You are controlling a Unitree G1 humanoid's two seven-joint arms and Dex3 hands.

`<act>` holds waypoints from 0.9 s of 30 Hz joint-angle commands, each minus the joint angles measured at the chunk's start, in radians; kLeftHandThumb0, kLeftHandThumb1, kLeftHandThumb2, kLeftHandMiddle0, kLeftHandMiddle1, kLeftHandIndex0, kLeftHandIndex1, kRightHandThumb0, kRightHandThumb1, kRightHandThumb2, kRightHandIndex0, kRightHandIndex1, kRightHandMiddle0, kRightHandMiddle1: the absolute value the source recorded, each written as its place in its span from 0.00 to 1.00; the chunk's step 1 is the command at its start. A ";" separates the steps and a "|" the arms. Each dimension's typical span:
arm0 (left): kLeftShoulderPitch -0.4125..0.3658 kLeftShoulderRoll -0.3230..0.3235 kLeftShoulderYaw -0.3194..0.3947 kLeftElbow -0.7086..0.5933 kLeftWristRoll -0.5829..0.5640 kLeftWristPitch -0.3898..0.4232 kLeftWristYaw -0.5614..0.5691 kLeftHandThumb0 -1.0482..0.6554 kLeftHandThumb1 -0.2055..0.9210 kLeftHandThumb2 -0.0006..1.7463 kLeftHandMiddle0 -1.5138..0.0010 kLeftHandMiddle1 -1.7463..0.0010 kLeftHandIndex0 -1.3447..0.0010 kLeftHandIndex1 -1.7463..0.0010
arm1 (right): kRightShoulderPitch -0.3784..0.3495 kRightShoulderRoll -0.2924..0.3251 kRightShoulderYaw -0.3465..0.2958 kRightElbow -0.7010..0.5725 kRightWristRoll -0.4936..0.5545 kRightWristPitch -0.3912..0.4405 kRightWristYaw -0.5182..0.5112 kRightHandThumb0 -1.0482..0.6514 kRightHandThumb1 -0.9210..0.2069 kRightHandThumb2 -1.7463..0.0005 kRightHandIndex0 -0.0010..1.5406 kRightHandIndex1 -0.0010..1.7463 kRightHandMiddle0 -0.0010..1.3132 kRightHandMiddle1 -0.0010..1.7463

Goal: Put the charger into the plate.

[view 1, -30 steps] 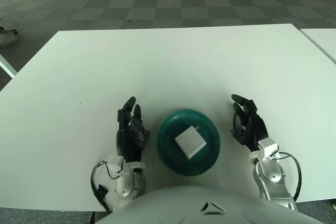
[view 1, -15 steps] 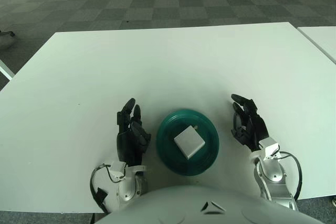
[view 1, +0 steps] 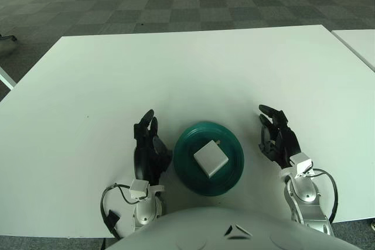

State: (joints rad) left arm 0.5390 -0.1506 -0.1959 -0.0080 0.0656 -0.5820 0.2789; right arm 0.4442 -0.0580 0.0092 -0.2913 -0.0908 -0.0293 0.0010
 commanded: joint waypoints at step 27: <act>0.102 0.056 0.051 -0.087 0.042 0.134 -0.070 0.08 1.00 0.62 0.84 1.00 1.00 0.63 | -0.023 0.050 0.032 0.396 0.067 -0.326 0.015 0.19 0.00 0.54 0.17 0.01 0.00 0.43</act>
State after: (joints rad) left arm 0.6151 -0.1050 -0.1609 -0.1125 0.0962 -0.4813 0.2117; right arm 0.3739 -0.0301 0.0299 -0.0215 -0.0503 -0.3319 -0.0046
